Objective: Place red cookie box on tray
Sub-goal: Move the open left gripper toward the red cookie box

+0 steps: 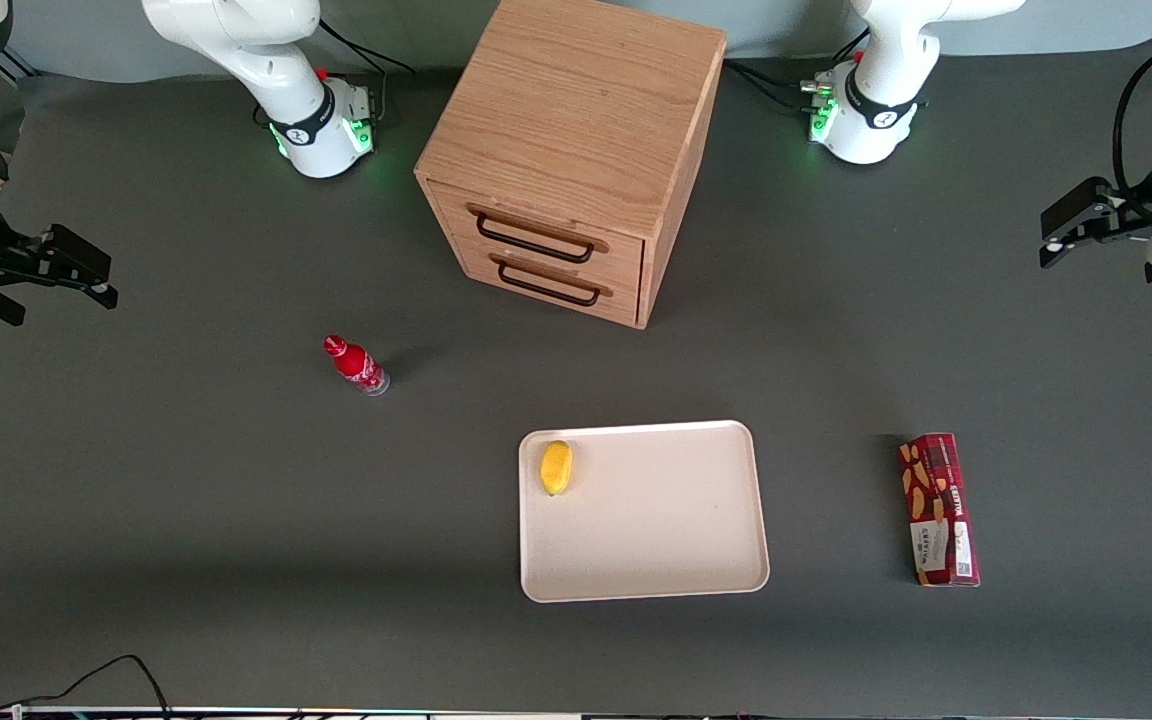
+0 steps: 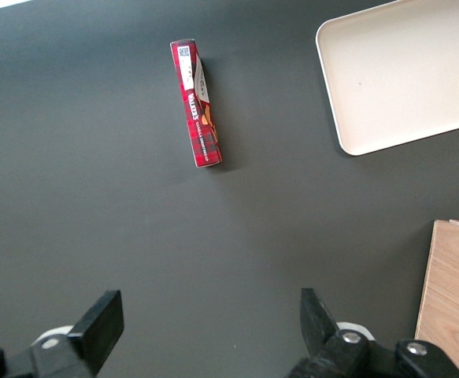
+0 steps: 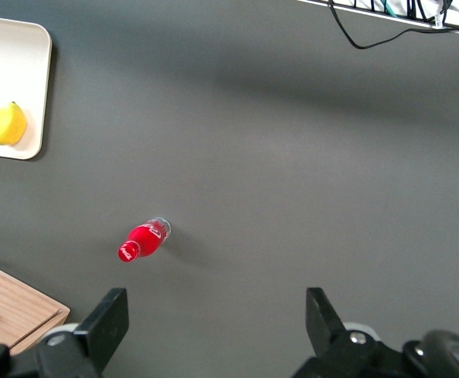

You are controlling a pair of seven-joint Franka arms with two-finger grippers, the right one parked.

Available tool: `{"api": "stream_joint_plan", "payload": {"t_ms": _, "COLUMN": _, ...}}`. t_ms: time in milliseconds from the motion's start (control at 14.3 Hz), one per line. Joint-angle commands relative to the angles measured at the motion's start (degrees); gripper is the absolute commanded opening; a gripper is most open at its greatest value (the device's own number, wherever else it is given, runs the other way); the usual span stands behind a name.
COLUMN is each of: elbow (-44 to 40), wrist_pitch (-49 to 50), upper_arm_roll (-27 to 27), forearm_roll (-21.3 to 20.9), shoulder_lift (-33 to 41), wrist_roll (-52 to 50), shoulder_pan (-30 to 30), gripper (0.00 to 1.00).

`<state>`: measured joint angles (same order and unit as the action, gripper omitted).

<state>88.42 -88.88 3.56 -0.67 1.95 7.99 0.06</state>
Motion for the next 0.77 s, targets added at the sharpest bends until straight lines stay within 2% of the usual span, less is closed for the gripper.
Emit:
{"api": "stream_joint_plan", "payload": {"t_ms": 0, "elbow": -1.9, "wrist_pitch": 1.3, "upper_arm_roll": -0.5, "forearm_roll": -0.5, "shoulder_lift": -1.7, "wrist_roll": -3.4, "shoulder_pan": -0.1, "gripper": 1.00}}
{"api": "stream_joint_plan", "payload": {"t_ms": 209, "elbow": -3.0, "wrist_pitch": 0.4, "upper_arm_roll": -0.5, "forearm_roll": -0.7, "shoulder_lift": -2.9, "wrist_roll": -5.1, "shoulder_pan": -0.1, "gripper": 1.00}}
{"api": "stream_joint_plan", "payload": {"t_ms": 279, "elbow": -5.0, "wrist_pitch": 0.2, "upper_arm_roll": -0.5, "forearm_roll": -0.6, "shoulder_lift": -5.6, "wrist_roll": -4.9, "shoulder_pan": -0.1, "gripper": 1.00}}
{"api": "stream_joint_plan", "payload": {"t_ms": 558, "elbow": -21.3, "wrist_pitch": -2.6, "upper_arm_roll": -0.4, "forearm_roll": -0.6, "shoulder_lift": -24.7, "wrist_roll": -5.5, "shoulder_pan": -0.1, "gripper": 1.00}}
{"api": "stream_joint_plan", "payload": {"t_ms": 698, "elbow": -24.3, "wrist_pitch": -9.6, "upper_arm_roll": -0.5, "forearm_roll": -0.9, "shoulder_lift": -32.3, "wrist_roll": -5.5, "shoulder_pan": 0.5, "gripper": 1.00}}
